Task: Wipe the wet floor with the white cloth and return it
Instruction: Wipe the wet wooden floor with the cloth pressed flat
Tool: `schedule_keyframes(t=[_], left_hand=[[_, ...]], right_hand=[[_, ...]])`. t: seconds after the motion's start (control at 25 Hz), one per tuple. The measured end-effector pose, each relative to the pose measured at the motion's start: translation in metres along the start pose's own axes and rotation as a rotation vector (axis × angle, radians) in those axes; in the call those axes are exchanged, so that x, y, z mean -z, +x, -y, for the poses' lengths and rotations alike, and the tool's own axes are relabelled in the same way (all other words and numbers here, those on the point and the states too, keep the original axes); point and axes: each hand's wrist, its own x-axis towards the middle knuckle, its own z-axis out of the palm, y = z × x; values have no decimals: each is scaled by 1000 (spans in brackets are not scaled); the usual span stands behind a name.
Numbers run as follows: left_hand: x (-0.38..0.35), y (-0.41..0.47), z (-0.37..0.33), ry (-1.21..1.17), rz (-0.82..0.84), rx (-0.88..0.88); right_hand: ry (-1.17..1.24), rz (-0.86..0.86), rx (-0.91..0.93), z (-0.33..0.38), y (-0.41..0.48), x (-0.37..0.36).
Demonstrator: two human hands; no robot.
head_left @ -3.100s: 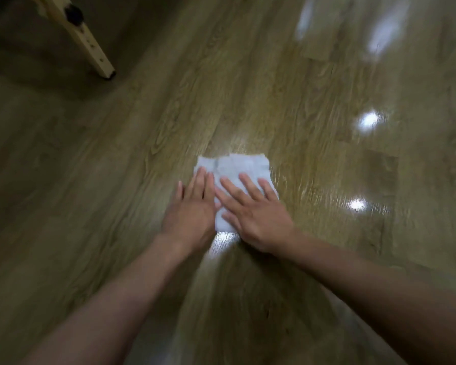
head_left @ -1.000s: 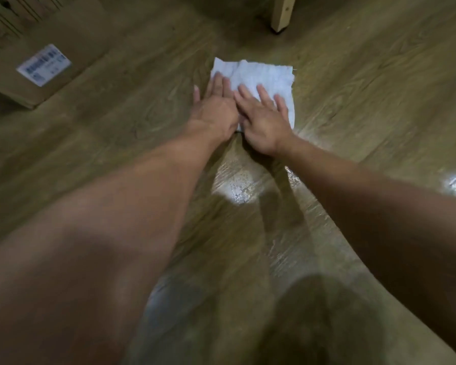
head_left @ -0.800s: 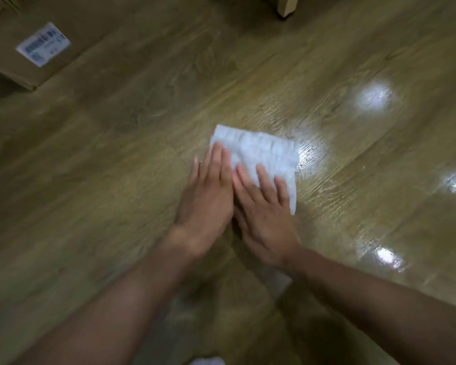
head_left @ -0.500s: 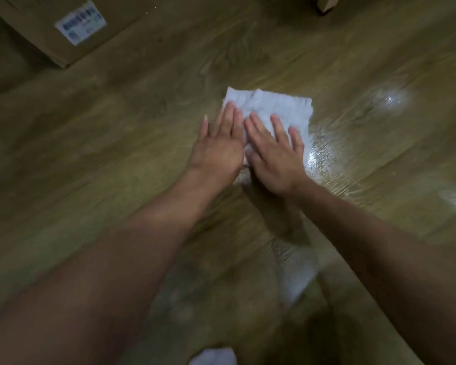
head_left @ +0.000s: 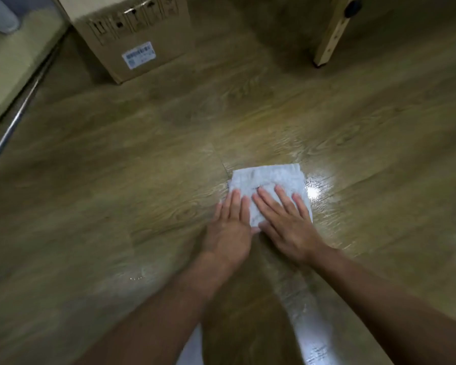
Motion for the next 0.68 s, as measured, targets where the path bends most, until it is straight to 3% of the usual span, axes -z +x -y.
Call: schedule_keyframes(t=[0.28, 0.48, 0.6, 0.68], left_hand=[[21, 5, -9, 94, 122, 10], [15, 8, -22, 22, 117, 52], [5, 13, -21, -32, 40, 29], [-2, 13, -15, -44, -6, 5]], right_hand=[[-119, 26, -13, 0, 3, -1], [-145, -74, -37, 2, 5, -6], [-25, -146, -64, 4, 6, -9], [197, -204, -171, 9, 13, -7]])
